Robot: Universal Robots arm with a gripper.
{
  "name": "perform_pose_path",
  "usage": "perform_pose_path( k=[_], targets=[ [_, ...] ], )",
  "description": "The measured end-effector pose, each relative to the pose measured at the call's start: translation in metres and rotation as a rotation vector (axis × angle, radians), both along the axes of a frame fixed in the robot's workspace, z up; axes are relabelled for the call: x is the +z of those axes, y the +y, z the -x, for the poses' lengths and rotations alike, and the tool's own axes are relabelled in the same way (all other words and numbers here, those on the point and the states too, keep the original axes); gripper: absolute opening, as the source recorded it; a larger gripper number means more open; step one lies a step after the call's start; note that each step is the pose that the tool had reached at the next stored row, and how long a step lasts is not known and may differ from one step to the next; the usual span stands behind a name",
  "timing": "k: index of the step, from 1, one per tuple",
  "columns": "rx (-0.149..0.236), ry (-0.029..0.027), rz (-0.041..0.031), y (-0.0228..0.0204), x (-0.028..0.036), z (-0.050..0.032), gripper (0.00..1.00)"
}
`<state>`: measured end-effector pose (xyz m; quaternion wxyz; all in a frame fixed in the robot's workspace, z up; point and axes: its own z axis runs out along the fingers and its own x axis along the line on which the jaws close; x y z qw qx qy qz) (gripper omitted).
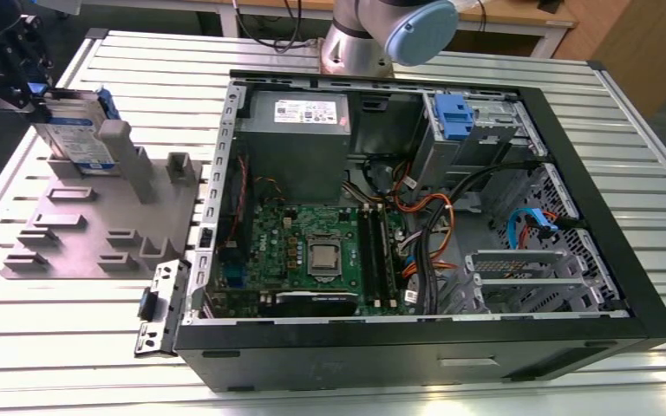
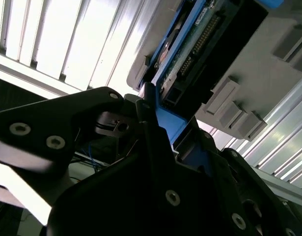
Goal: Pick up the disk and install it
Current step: 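Pick up the disk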
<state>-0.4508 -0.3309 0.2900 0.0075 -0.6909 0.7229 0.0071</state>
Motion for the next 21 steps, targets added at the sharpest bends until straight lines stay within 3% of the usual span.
perform_pose_path(
  k=[15,21],
  targets=[
    [0.000,-0.0001,0.0000,-0.0004,0.0000,0.0000,0.37],
    [0.000,-0.0001,0.0000,-0.0004,0.0044,0.0000,0.37]
  ],
)
